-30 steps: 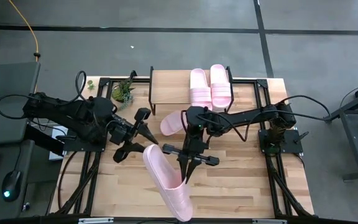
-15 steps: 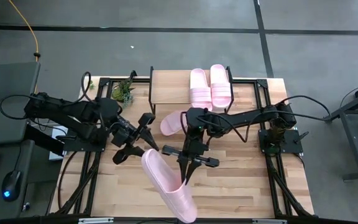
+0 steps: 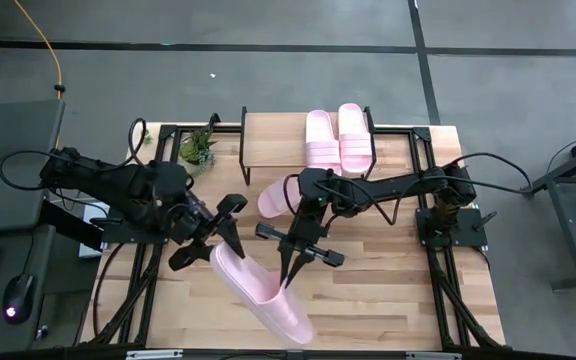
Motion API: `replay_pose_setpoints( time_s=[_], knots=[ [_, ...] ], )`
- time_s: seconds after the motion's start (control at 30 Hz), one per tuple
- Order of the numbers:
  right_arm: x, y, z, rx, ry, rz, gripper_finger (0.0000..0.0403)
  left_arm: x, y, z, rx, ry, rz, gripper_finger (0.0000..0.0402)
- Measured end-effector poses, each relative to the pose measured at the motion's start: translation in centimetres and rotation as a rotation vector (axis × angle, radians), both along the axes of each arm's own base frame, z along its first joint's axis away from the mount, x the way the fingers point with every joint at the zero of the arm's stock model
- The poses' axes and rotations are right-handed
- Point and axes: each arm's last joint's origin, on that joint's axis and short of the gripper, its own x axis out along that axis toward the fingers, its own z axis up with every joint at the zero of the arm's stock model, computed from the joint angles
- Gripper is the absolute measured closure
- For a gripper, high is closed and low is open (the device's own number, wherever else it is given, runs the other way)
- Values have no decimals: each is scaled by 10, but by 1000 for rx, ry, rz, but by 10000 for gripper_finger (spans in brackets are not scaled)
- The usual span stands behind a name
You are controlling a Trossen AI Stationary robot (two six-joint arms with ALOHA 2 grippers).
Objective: Pick and place slides into the shelf
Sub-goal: Put the pink slide on the shelf
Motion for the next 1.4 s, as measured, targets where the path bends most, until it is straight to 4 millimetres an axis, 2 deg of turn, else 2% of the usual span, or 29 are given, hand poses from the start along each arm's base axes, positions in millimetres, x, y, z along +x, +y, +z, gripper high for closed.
replay_pose_setpoints(
  time_s=[0.27, 0.37, 0.53, 0.8, 1.17, 1.27, 1.4],
  knots=[
    [0, 0, 0, 4, 12, 0, 402, -2, -3, 3, 7, -18, 31, 248],
    [0, 0, 0, 5, 13, -3, 402, -2, -3, 3, 8, -16, 31, 277],
    [1, 0, 0, 6, 13, -23, 402, -3, -3, 2, 26, -26, 16, 347],
    [1, 0, 0, 3, 3, -32, 397, -3, -4, 2, 28, -28, -4, 347],
    [1, -1, -1, -3, -5, -51, 304, -3, -4, 0, 29, -4, -10, 347],
    [3, -8, -1, 0, 4, -63, 281, -4, -3, -1, 32, 8, -5, 347],
    [6, -28, -1, 23, 60, -111, 265, -5, -3, -1, 33, 19, 12, 345]
  ],
)
